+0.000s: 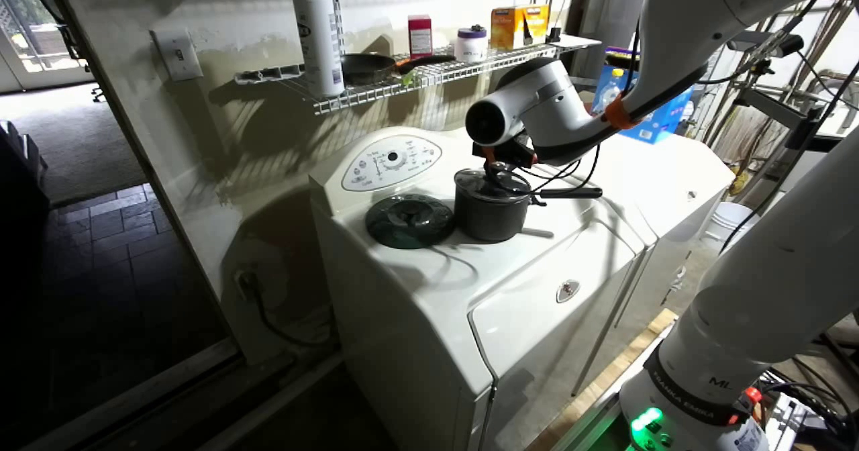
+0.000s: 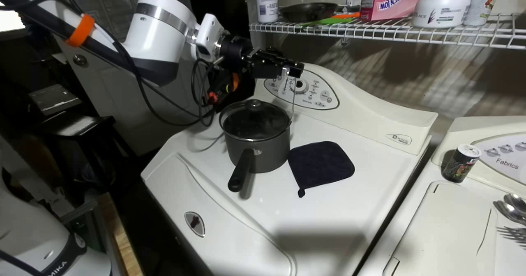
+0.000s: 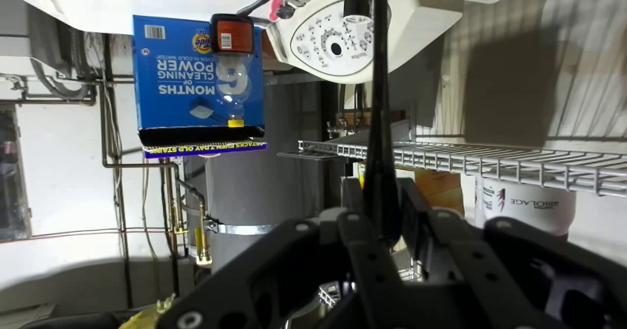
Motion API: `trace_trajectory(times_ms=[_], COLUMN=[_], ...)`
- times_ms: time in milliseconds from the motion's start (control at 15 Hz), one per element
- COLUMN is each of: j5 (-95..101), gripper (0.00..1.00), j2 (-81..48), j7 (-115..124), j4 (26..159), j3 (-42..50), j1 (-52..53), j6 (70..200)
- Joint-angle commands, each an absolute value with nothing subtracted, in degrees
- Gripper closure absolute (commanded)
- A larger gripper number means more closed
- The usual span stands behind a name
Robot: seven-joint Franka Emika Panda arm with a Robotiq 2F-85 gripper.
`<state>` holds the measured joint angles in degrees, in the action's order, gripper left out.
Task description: Place the spoon in the pot
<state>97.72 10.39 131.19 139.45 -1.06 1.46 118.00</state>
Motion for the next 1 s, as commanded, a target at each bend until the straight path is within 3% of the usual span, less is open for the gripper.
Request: trace_trajectory(times_ms=[0,933], j5=[100.1,101.8], gripper=[0.95,0.95], j2=[9.6,7.8], j7=[134.4,136.5], j4=[139.9,139.9], j3=[-1.4,-2.4], j1=[2.3,3.2], j6=[115.7,111.3])
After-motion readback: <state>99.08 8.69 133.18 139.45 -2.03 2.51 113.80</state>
